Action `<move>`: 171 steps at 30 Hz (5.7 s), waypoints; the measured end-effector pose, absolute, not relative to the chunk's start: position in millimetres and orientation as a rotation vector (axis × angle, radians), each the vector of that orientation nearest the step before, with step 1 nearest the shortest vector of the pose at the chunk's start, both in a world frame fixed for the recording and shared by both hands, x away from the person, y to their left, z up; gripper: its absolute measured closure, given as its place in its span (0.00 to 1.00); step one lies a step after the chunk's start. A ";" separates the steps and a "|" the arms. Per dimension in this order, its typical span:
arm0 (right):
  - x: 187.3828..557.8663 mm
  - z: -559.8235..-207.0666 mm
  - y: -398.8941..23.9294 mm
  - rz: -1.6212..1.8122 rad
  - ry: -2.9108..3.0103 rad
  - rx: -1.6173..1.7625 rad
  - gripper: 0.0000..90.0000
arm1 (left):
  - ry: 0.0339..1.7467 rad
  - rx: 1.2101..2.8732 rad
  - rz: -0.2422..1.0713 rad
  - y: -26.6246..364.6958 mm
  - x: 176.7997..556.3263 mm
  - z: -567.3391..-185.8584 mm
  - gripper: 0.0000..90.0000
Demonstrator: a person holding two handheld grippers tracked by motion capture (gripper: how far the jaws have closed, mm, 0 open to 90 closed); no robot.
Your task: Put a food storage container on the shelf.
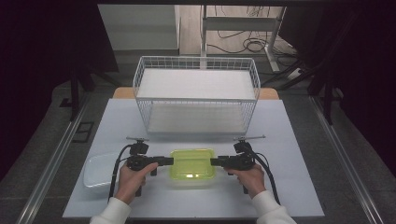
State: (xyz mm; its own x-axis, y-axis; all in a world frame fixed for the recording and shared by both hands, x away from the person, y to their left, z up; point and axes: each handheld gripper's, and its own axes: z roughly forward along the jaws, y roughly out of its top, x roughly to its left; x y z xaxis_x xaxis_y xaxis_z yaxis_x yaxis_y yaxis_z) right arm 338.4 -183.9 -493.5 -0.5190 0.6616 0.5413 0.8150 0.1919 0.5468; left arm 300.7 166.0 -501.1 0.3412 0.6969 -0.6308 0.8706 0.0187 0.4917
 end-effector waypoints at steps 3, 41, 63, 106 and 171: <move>339.7 -496.6 -184.5 -1.234 -2.241 -1.443 0.57 | 1.408 1.738 -0.258 164.4 303.1 -504.7 0.48; 325.5 -480.4 -191.8 -1.365 -2.160 -1.392 0.88 | 1.325 1.720 -0.295 156.9 292.0 -483.9 0.89; 309.7 -438.3 -190.9 -1.569 -2.238 -1.296 0.88 | 1.227 1.716 -0.138 157.9 276.3 -437.0 0.89; 356.0 -345.3 -194.3 -1.686 -2.386 -1.267 0.88 | 1.161 1.656 -0.091 150.2 336.9 -364.0 0.89; 476.8 -298.0 -183.7 -1.631 -2.259 -1.406 0.88 | 1.226 1.688 -0.115 158.5 463.6 -307.4 0.89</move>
